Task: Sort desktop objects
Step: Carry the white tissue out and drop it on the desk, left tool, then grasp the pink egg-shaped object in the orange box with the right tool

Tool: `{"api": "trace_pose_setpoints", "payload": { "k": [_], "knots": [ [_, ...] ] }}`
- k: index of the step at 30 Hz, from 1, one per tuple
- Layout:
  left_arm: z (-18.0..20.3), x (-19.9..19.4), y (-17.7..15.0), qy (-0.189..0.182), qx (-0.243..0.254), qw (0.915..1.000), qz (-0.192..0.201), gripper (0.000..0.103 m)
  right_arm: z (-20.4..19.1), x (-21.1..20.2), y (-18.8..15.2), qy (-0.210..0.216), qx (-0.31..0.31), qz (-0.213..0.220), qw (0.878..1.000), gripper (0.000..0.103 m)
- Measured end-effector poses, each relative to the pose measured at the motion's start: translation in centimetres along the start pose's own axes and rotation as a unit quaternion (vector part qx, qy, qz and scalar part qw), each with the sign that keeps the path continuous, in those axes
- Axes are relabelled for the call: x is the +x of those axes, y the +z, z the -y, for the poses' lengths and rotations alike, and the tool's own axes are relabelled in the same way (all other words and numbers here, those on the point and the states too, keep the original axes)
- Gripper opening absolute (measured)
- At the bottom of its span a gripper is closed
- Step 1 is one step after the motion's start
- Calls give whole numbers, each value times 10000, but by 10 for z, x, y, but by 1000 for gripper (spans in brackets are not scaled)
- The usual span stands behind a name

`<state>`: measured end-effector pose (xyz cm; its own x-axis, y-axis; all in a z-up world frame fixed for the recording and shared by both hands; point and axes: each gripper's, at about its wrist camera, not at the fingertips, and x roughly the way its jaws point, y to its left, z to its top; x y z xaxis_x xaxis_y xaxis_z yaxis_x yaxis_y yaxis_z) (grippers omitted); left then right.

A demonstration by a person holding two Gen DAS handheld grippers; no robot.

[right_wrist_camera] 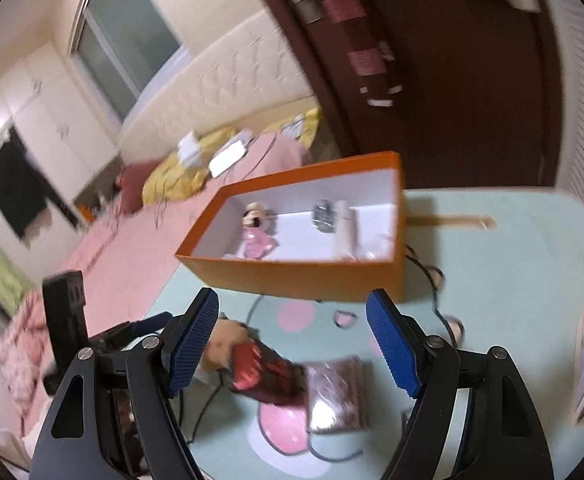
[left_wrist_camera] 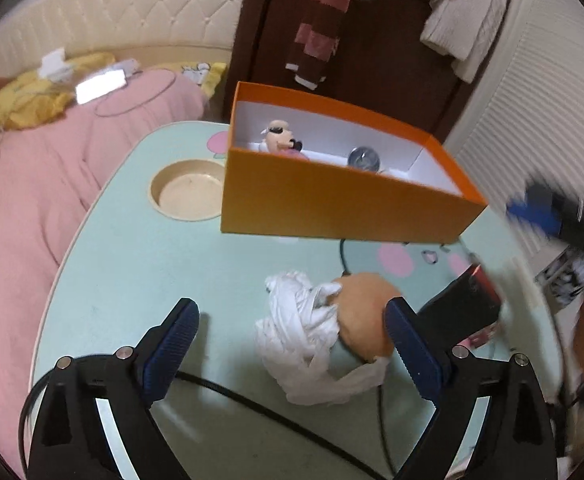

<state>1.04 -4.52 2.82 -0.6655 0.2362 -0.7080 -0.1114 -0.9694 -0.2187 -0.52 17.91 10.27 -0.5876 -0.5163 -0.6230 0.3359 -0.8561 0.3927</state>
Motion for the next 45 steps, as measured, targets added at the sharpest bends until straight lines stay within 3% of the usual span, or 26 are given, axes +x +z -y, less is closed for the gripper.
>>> {"api": "trace_pose_setpoints", "payload": {
  "k": [3, 7, 12, 16, 18, 20, 21, 23, 30, 32, 35, 43, 45],
  "knots": [
    [2, -1, -9, 15, 108, 9998, 166, 97, -23, 23, 29, -126, -445, -389, 9982, 77],
    [-3, -3, -11, -87, 56, 9997, 223, 97, -51, 75, 64, -308, -960, -1305, 9863, 77],
    [-5, -4, -13, -99, 3, 9995, 285, 98, -59, 158, 92, -238, -733, -2391, 9679, 77],
    [-7, -5, -14, -141, -13, 9995, 295, 98, -59, 205, 96, -485, -686, -2831, 9554, 77],
    [-9, -5, -13, -199, -61, 9993, 296, 98, -59, 221, 92, -450, -626, -3066, 9487, 71],
    [-10, -5, -12, -251, -106, 9992, 290, 98, -59, 233, 84, -460, -619, -3314, 9403, 49],
    [-11, -5, -12, -283, -138, 9991, 291, 98, -60, 236, 81, -505, -664, -3361, 9381, 48],
    [-13, -5, -12, -328, -181, 9988, 303, 98, -61, 236, 81, -544, -763, -3290, 9397, 37],
    [-13, -4, -11, -328, -168, 9989, 303, 98, -49, 223, 84, -333, -407, -3082, 9499, 31],
    [-12, -4, -12, -314, -155, 9989, 308, 99, -47, 213, 86, -227, -317, -2988, 9535, 18],
    [-11, -4, -12, -293, -138, 9990, 318, 99, -47, 195, 94, -100, -294, -2782, 9600, 8],
    [-7, -4, -13, -225, -43, 9992, 337, 99, -47, 198, 98, -123, -348, -2837, 9582, 8],
    [-8, -4, -13, -222, -49, 9992, 337, 99, -48, 204, 96, -140, -358, -2876, 9570, 17]
  ]
}}
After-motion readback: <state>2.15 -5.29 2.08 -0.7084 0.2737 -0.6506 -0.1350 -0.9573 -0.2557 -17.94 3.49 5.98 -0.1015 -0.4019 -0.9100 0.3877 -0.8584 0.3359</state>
